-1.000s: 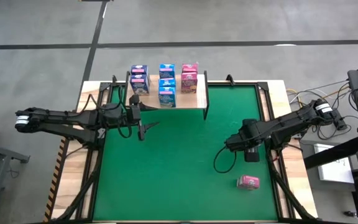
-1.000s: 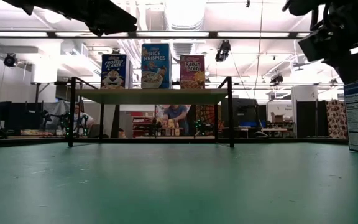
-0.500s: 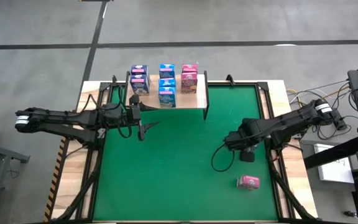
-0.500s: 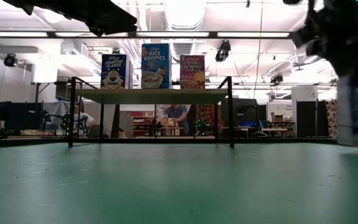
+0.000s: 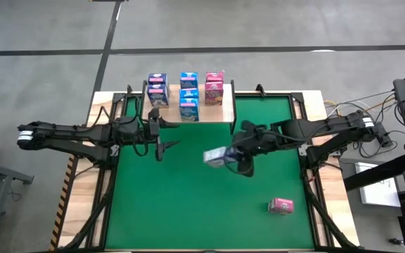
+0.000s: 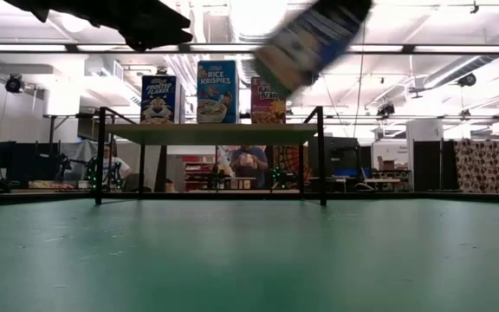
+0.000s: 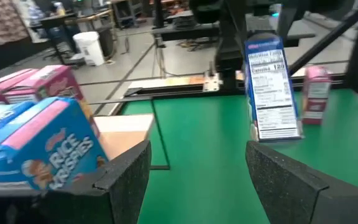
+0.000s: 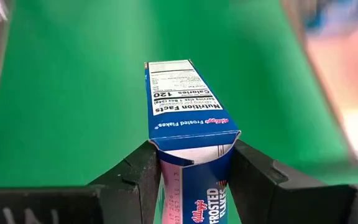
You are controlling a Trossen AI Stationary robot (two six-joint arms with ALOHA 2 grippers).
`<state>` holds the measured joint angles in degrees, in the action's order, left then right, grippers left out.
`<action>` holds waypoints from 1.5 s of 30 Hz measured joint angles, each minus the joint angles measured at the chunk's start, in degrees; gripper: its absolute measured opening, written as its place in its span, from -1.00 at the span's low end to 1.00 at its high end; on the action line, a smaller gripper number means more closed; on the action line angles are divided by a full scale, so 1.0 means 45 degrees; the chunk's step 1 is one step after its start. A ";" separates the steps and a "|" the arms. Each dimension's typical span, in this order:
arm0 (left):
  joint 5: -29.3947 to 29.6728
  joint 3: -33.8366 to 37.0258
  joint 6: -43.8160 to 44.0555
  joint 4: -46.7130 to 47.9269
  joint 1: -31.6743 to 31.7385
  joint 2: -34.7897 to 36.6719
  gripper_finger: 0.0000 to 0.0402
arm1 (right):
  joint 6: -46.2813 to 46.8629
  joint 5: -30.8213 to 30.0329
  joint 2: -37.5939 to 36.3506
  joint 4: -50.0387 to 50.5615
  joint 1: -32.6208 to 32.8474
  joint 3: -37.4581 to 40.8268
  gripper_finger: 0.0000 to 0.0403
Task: Stack cereal on shelf
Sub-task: Put the blue cereal box on the shelf aligned with the other blue boxes
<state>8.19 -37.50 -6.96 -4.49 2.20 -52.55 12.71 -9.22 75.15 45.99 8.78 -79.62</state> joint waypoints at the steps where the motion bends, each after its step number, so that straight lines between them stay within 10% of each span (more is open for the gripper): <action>1: -0.0063 0.0000 0.0045 -0.0003 -0.0003 -0.0001 0.22 | -0.0443 0.0012 0.0095 -0.0573 -0.0060 -0.0035 -0.26; 21: -0.2659 -0.0063 0.1258 -0.0392 -0.0010 -0.0890 0.22 | -0.5493 -0.2635 0.4226 -0.2706 -0.0437 -0.1140 -0.26; 37: -0.2556 -0.0068 0.1571 -0.1250 -0.0034 -0.3187 0.36 | -0.5634 -0.2631 0.4995 -0.2706 -0.0497 -0.1897 -0.26; 45: -0.0513 -0.0068 0.1907 -0.1588 -0.0117 -0.4421 0.36 | -0.5722 -0.2632 0.4995 -0.2743 -0.0522 -0.1888 -0.26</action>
<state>5.88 -37.80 1.63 -11.64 1.67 -72.45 -13.04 -21.06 97.62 33.65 6.44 -88.12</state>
